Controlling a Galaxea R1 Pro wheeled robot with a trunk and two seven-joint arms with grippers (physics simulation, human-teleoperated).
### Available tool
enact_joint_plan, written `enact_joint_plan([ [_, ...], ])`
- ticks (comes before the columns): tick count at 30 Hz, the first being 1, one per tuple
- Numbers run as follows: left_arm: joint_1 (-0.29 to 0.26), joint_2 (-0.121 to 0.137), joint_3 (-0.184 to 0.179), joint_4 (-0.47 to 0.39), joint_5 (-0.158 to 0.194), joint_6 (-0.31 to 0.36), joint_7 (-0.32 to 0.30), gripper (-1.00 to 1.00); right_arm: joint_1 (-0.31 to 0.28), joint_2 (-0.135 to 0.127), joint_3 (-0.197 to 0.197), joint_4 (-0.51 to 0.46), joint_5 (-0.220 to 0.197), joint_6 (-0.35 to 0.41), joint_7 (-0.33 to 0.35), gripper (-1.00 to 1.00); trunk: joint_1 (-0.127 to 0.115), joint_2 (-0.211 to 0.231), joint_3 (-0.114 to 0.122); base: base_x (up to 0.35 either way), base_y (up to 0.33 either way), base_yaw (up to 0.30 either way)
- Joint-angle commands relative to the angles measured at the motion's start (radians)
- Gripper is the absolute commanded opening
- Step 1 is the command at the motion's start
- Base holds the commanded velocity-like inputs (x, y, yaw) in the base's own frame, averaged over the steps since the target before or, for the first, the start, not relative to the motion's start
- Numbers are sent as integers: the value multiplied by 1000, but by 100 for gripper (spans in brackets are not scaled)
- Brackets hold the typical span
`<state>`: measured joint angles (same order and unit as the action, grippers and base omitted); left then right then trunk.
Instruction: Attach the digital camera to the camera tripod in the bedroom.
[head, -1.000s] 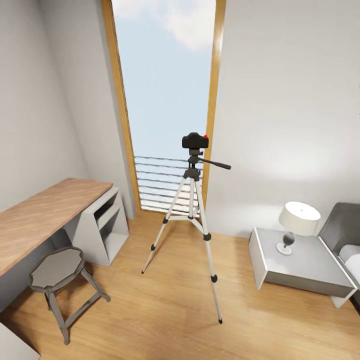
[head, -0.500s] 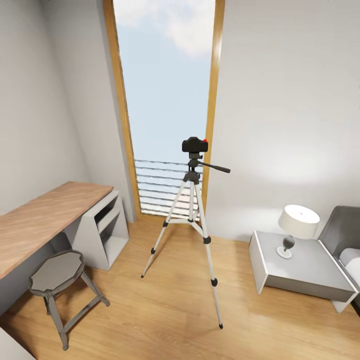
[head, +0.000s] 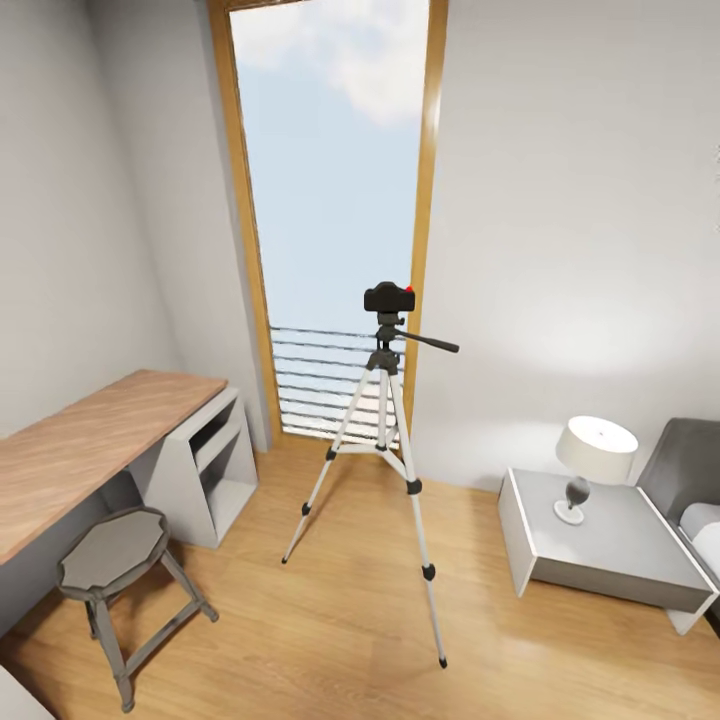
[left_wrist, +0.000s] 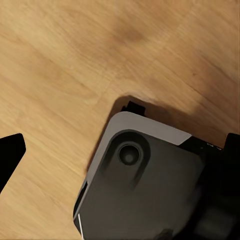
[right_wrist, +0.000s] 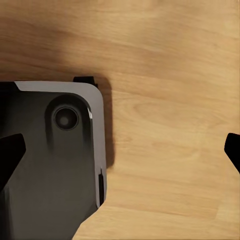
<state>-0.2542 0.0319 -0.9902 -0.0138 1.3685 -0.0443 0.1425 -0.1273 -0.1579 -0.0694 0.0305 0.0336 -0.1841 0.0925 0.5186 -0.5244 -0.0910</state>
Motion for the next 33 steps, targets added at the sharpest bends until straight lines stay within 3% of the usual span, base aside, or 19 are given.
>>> enact_joint_plan([
  [1,0,0,-8,-1,7,-2,5,100,-2,-1,-7,3,3,-6,4,100,0,-2,0,0,0,0],
  [33,0,0,-8,-1,7,-2,5,100,-2,-2,-7,3,5,-6,4,100,0,-2,52,0,0,0],
])
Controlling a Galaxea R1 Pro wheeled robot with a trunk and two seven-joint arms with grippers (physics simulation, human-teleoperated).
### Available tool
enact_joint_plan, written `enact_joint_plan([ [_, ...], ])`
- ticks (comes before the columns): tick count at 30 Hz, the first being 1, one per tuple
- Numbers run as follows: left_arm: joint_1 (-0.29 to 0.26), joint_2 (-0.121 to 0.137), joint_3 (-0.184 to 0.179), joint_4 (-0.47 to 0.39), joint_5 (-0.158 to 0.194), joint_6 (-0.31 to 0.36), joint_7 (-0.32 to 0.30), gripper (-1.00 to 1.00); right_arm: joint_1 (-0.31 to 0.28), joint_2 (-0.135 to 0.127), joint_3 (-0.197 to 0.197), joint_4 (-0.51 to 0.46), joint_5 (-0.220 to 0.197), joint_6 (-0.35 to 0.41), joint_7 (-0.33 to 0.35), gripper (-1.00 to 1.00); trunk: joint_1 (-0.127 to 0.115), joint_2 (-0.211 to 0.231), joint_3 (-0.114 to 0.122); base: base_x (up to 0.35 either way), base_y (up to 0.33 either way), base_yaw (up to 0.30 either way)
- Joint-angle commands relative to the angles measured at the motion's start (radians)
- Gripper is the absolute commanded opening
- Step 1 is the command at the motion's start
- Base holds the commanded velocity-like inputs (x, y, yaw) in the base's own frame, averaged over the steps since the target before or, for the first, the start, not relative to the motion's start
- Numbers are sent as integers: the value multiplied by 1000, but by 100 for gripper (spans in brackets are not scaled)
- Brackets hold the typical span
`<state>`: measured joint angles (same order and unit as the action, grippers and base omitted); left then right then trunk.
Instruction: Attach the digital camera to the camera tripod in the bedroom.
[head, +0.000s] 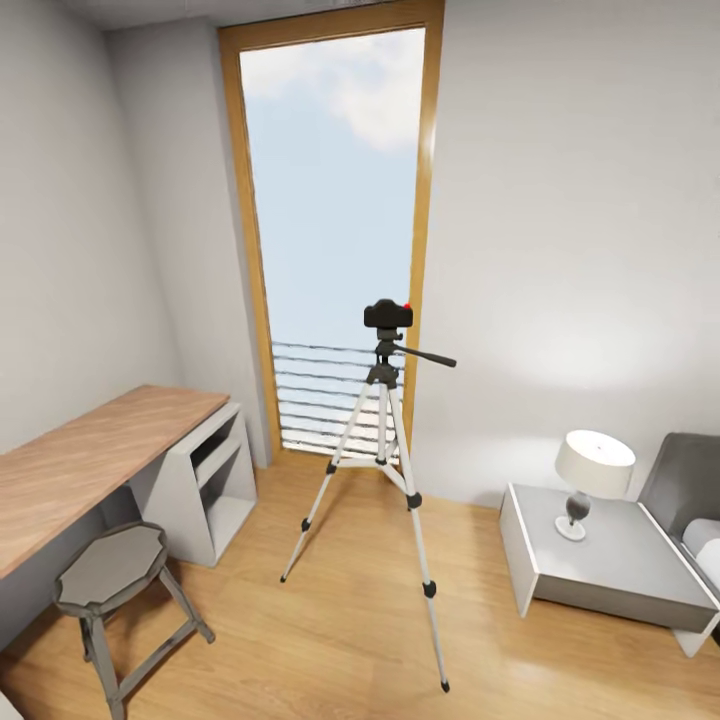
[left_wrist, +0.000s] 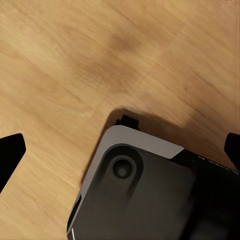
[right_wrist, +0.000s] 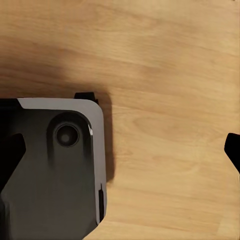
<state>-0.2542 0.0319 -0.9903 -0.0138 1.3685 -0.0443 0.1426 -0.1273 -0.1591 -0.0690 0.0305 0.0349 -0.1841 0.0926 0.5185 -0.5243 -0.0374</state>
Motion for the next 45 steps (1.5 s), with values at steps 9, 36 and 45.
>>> enact_joint_plan([
  [9,0,0,-9,-1,7,-2,5,100,-2,0,-8,3,3,-5,4,100,0,-2,13,0,0,0],
  [36,0,0,-8,-1,7,-2,5,100,-2,0,-8,3,2,-3,4,100,0,-2,51,0,0,0],
  [45,0,0,-9,-1,7,-2,5,100,-2,-1,-8,3,-1,-3,4,100,0,-2,52,0,0,0],
])
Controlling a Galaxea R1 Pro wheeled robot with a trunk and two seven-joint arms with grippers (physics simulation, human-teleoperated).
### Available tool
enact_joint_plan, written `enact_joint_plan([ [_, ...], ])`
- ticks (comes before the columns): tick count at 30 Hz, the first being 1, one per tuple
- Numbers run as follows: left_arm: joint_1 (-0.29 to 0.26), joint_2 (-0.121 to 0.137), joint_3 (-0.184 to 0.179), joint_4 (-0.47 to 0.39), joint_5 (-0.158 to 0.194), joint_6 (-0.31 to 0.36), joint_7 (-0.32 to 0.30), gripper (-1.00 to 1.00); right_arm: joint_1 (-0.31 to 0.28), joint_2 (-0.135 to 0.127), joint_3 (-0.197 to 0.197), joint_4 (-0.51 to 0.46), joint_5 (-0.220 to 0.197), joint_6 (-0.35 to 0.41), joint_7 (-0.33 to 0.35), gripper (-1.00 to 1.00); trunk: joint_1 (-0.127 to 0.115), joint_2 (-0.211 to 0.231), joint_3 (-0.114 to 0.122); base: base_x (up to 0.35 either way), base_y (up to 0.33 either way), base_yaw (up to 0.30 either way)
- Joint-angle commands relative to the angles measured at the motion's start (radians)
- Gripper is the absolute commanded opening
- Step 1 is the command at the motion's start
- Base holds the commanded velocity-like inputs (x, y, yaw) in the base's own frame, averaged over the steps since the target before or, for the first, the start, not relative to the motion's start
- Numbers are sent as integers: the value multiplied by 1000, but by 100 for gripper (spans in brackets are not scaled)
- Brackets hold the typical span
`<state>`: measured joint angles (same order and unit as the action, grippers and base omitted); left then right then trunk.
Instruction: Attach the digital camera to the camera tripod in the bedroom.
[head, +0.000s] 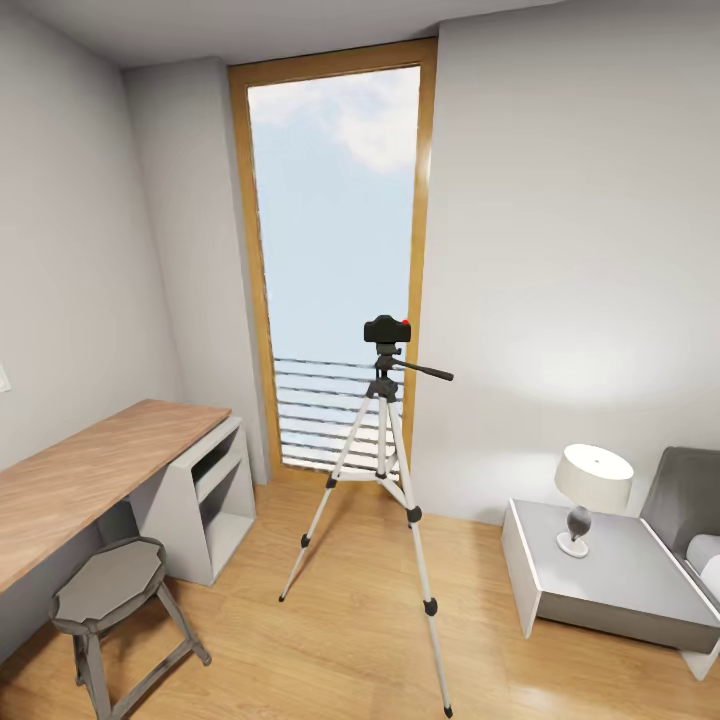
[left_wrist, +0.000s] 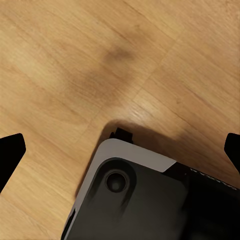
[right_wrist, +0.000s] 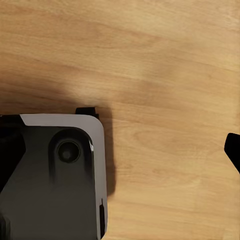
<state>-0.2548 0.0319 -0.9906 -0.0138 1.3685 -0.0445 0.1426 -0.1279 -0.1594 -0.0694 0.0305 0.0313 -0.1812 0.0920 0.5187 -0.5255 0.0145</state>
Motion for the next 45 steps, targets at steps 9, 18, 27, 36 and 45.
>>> enact_joint_plan([
  [9,0,0,-8,-1,7,-1,5,100,-1,0,-7,3,2,-6,3,100,0,0,0,0,0,0],
  [18,0,0,-8,-1,7,-2,5,100,-1,-1,-7,3,2,-7,4,100,0,0,0,0,0,0],
  [27,0,0,-8,-1,7,-2,5,100,-1,-1,-7,3,3,-7,4,100,0,0,0,0,0,0],
  [36,0,0,-8,-1,7,-2,5,100,-1,-3,-7,3,4,-6,5,100,0,0,0,0,0,0],
  [45,0,0,-8,-1,7,-2,5,100,-1,1,-3,-2,16,-2,5,100,0,0,0,0,0,0],
])
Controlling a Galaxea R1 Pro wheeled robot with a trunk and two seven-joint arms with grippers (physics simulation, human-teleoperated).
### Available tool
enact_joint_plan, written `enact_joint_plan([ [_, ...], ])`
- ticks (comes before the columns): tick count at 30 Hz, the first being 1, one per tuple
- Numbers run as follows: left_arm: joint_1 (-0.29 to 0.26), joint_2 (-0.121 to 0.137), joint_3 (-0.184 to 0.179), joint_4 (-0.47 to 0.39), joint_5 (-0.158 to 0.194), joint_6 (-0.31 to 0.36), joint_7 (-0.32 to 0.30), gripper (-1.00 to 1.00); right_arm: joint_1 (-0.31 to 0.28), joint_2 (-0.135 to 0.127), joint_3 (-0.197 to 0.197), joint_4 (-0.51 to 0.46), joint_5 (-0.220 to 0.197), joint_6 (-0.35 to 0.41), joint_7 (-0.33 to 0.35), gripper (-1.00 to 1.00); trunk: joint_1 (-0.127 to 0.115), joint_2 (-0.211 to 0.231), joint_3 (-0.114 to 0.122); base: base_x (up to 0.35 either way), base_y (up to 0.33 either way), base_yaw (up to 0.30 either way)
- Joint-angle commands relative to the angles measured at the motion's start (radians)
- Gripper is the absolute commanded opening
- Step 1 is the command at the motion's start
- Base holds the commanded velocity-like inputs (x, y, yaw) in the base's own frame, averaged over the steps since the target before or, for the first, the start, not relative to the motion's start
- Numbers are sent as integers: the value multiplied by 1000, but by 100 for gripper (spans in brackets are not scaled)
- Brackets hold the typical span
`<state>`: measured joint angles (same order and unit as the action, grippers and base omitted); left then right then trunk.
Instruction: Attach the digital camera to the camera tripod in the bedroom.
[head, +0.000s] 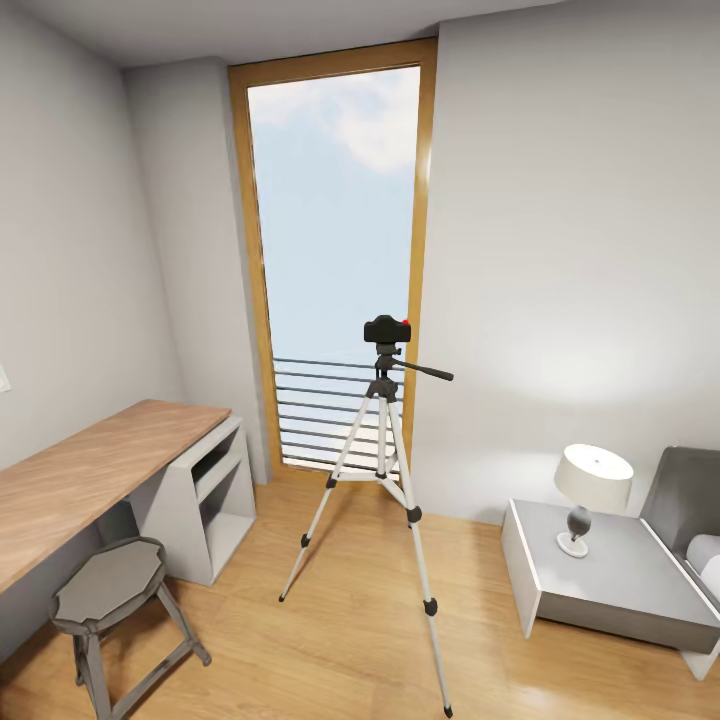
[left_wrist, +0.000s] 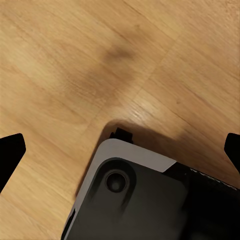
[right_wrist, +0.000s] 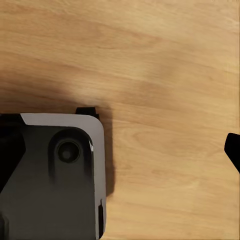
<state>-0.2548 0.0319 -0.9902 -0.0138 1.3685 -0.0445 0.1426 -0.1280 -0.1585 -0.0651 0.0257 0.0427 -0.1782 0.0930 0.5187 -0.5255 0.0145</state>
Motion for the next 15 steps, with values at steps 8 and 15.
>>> enact_joint_plan([
  [8,0,0,-8,-2,7,-2,5,100,-1,43,-7,-2,4,1,4,100,0,0,0,0,0,0],
  [15,0,0,-8,-2,7,-1,5,100,-1,65,-8,-3,2,1,4,100,0,0,0,0,0,0],
])
